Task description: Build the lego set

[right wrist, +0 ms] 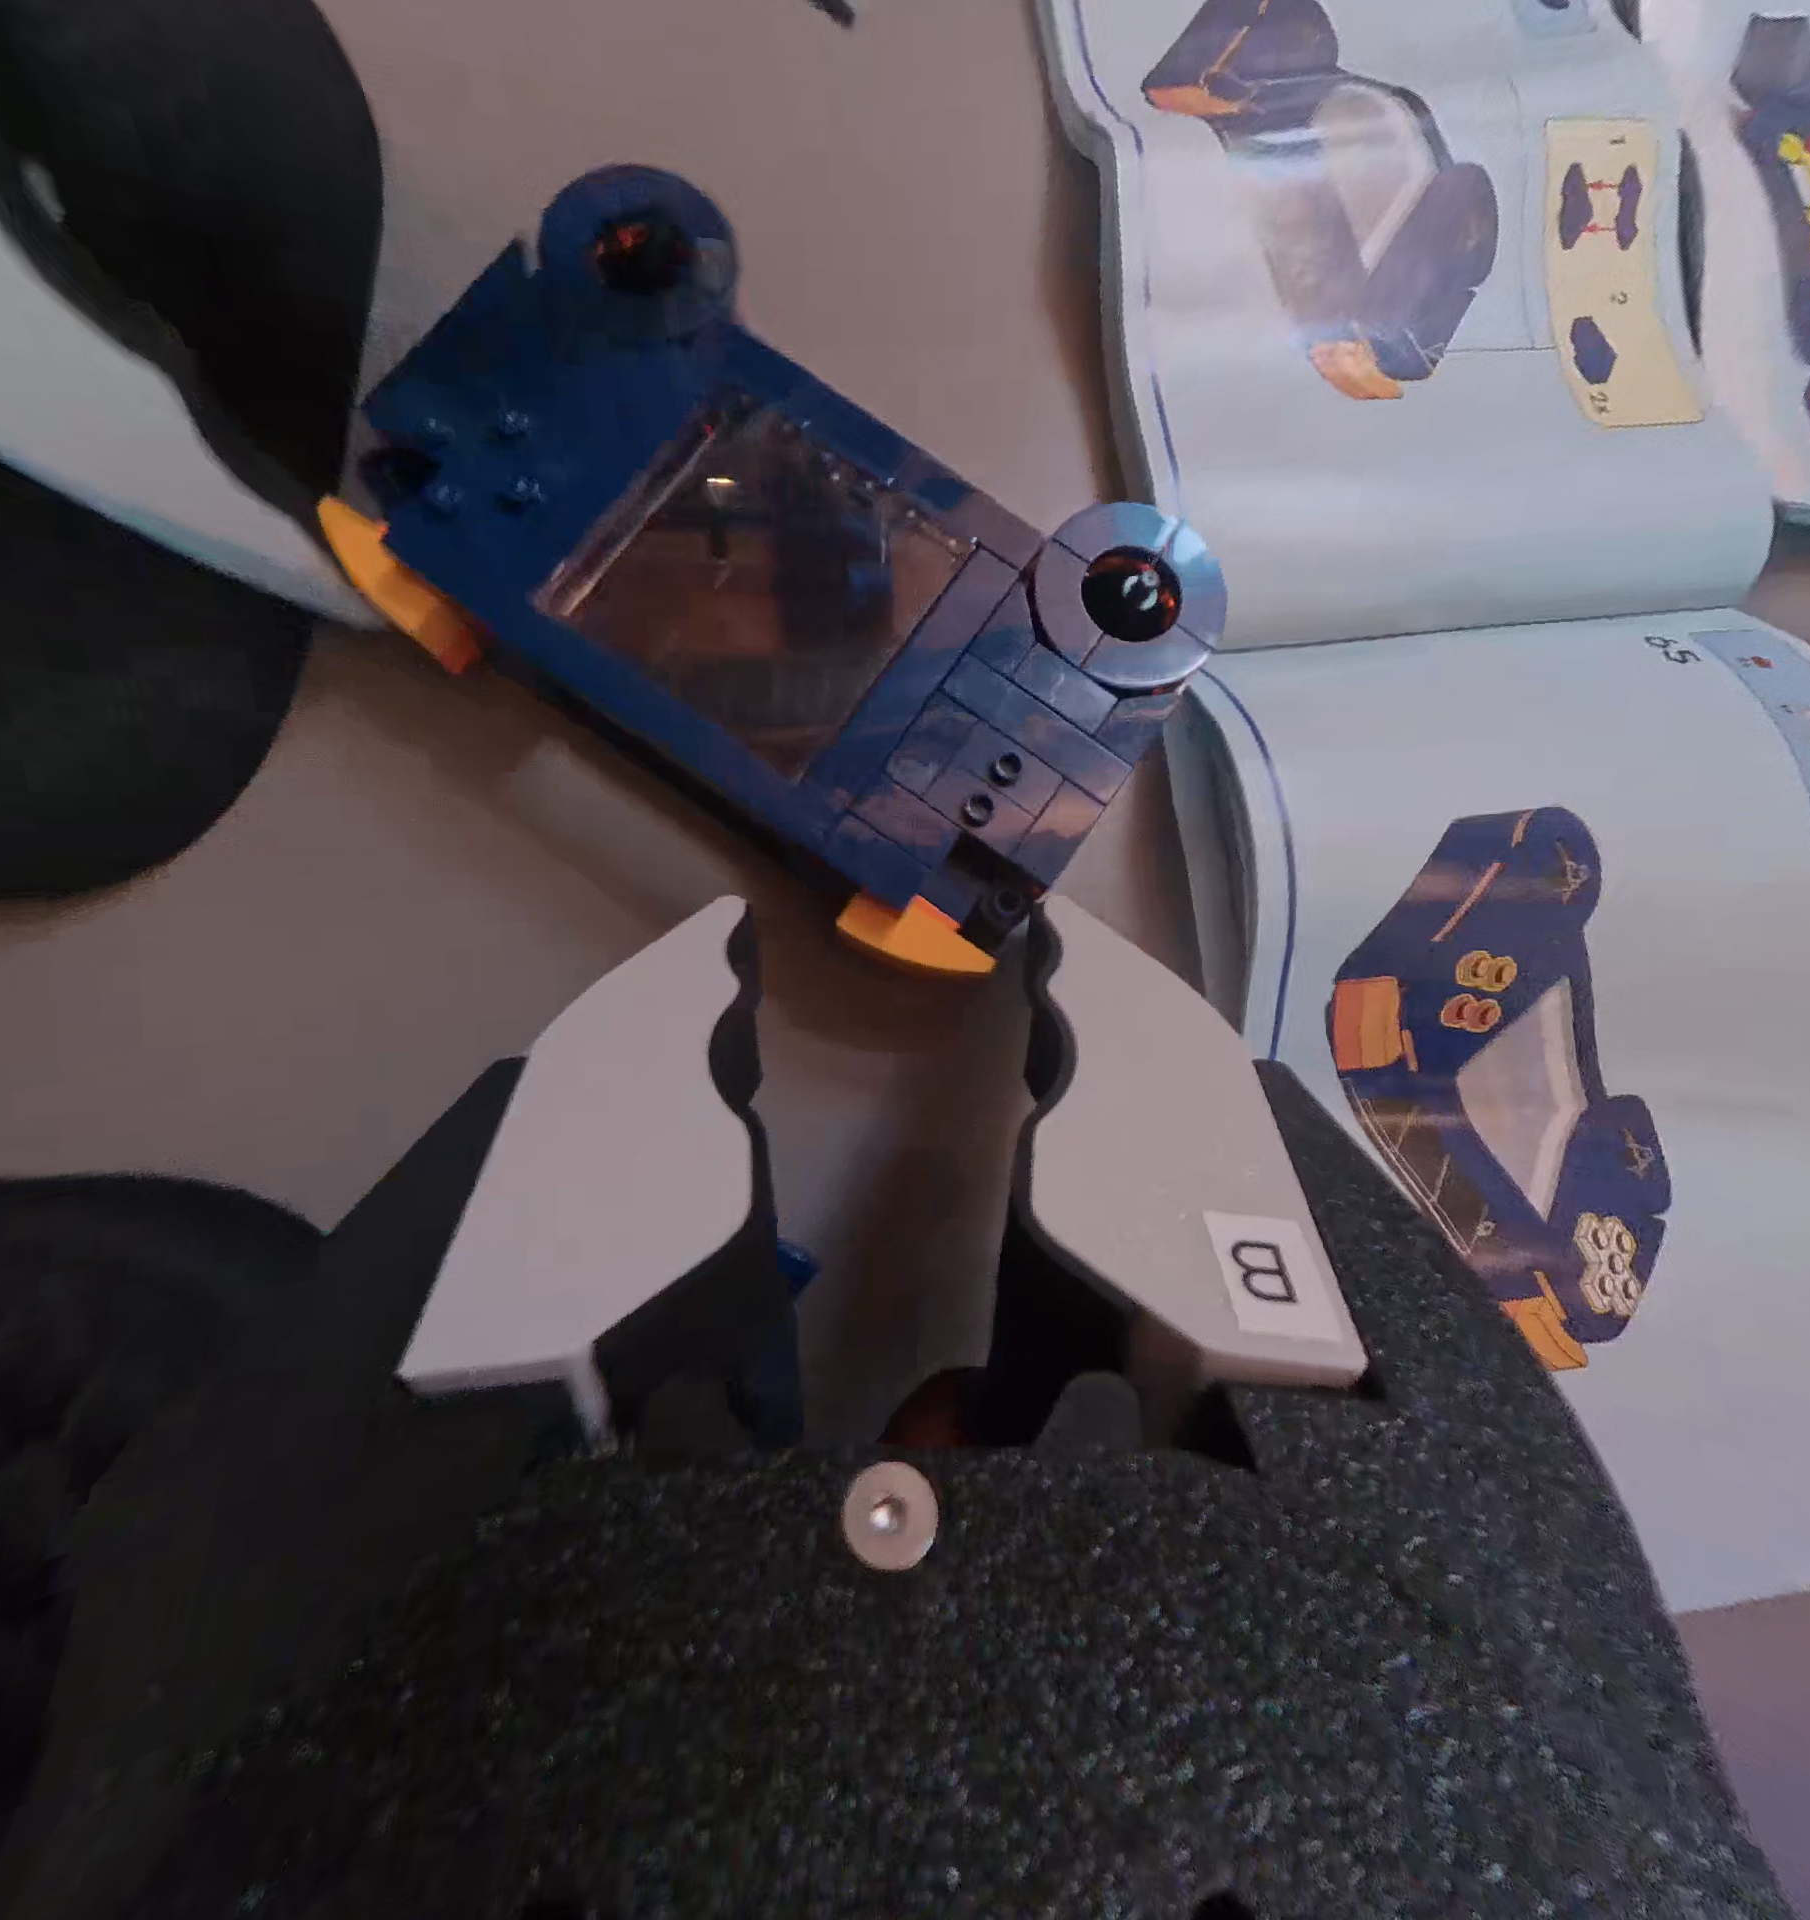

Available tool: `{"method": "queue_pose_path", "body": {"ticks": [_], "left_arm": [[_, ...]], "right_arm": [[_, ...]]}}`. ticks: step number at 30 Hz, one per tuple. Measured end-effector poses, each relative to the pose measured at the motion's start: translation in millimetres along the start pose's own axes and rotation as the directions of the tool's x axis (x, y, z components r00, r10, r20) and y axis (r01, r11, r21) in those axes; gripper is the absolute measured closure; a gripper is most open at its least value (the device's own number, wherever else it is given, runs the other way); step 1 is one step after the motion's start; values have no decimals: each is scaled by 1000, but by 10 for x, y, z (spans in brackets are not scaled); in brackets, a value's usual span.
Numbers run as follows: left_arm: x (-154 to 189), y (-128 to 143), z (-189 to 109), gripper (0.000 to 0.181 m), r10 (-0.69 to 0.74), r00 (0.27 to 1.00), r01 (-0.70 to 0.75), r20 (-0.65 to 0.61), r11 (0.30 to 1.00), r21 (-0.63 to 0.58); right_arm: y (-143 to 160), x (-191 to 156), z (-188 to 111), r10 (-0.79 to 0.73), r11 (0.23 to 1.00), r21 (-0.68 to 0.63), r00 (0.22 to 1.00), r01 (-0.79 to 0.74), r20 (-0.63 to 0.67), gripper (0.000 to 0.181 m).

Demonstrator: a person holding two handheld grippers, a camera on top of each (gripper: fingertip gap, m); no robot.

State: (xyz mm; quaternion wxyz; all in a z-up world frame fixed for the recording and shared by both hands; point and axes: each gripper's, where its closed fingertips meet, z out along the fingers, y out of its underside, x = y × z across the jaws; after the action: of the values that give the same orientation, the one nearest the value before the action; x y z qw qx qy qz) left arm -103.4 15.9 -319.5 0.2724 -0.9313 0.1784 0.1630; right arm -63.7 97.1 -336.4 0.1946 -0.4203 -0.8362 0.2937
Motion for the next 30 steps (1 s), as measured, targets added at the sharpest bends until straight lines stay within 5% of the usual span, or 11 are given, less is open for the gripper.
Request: {"method": "queue_pose_path", "body": {"ticks": [6, 9, 13, 17, 22, 30], "left_arm": [[-489, 578, -118, 88, -50, 991, 63, 124, 993, -103], [-592, 676, -321, 92, -127, 978, 141, 164, 987, -78], [-474, 200, -572, 110, -194, 977, 175, 85, 966, 188], [66, -490, -512, 123, -42, 982, 120, -186, 895, 430], [439, -930, -94, 133, 98, 933, 75, -347, 888, 453], [589, -1050, 329, 138, 99, 893, 93, -439, 914, 396]], "right_arm": [[-396, -115, 331, 17, 999, 36, 1000, -18, 8, 144], [-594, -253, 423, 13, 998, 64, 991, -21, 135, 138], [-540, -121, -145, -10, 987, 160, 981, -22, 195, 144], [67, 141, -678, 7, 997, 80, 992, -17, 129, 154], [619, 155, -724, -28, 996, -79, 996, 35, 81, 166], [549, 271, -462, 13, 998, -68, 997, -8, 70, 159]]}}
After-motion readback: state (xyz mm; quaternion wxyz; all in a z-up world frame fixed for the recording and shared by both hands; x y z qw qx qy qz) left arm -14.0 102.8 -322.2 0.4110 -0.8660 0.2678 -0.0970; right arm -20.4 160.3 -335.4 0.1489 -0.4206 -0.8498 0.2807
